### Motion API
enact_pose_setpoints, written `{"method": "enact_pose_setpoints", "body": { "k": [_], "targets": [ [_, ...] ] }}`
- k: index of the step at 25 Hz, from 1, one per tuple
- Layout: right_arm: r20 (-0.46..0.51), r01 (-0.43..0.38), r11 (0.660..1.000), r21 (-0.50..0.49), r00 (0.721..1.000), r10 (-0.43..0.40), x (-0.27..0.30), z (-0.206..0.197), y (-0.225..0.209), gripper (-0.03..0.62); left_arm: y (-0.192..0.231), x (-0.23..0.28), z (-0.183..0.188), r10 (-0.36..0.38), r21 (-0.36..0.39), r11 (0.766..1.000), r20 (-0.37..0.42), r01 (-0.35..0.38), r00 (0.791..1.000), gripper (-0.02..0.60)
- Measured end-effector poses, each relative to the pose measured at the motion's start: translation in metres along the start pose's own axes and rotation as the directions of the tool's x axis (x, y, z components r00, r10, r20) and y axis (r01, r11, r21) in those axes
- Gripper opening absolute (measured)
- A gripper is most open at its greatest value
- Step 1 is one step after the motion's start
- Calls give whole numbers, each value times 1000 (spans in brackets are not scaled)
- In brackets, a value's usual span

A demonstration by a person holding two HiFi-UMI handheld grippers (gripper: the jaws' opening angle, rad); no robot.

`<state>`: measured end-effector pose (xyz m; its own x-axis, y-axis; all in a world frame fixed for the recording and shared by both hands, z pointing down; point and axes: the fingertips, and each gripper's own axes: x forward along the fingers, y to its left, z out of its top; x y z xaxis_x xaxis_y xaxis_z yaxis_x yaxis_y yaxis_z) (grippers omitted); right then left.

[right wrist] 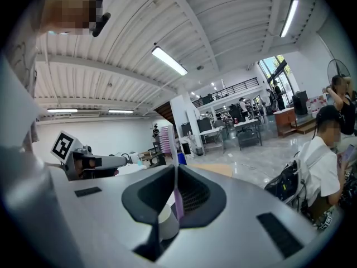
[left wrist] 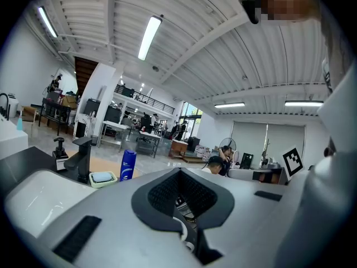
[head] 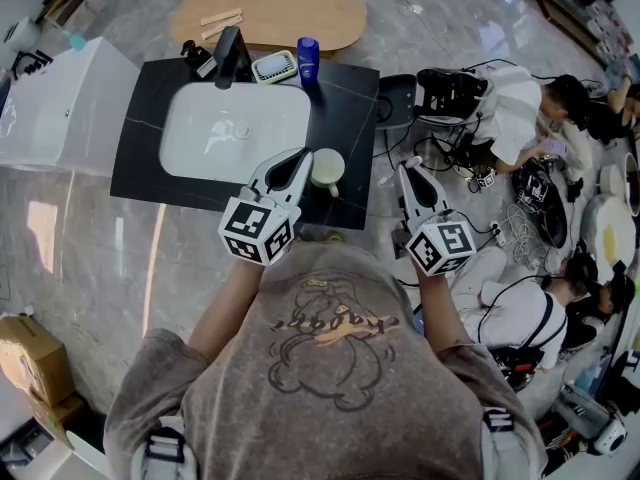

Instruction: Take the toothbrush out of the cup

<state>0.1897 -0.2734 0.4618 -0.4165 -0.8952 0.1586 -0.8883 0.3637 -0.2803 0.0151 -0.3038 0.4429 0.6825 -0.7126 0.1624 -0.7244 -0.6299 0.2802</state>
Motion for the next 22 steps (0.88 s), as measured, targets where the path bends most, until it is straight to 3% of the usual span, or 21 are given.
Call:
{"method": "enact_pose_setpoints", "body": {
  "k": [22],
  "targets": [
    [10, -27, 1000, 0, 1000, 27, 11, 9, 2, 21, 10, 1, 1, 7, -13, 1000, -1, -7, 1000, 20]
  ]
}}
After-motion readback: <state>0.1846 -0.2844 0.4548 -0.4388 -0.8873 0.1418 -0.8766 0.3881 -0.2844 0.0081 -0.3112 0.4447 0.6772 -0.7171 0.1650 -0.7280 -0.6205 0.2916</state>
